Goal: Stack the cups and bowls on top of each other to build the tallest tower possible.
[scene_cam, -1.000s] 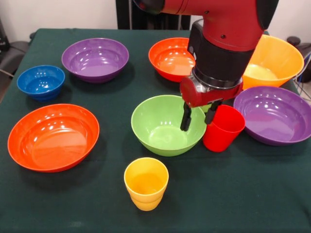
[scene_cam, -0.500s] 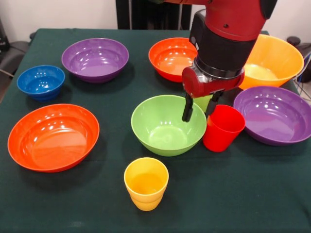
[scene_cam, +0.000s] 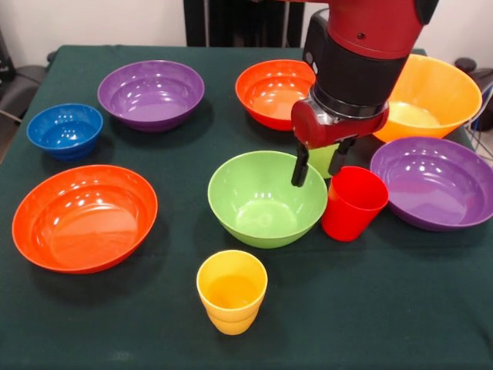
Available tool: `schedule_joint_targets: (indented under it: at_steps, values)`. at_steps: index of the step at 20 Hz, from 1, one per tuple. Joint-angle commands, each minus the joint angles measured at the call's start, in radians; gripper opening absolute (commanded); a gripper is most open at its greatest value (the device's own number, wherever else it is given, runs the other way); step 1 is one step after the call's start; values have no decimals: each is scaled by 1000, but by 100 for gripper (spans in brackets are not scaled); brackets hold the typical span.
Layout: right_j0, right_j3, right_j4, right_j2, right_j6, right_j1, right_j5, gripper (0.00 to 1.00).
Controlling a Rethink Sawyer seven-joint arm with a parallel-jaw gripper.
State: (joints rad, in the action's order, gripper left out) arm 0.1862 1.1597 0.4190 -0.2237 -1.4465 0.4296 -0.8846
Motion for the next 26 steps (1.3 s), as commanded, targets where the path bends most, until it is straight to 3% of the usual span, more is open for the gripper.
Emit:
schedule_joint_targets:
  at_steps: [1,26]
  values:
    - [6,94,33,-98,101,-21,84,100]
    - [-15,134,45,-84,30,-42,177,100]
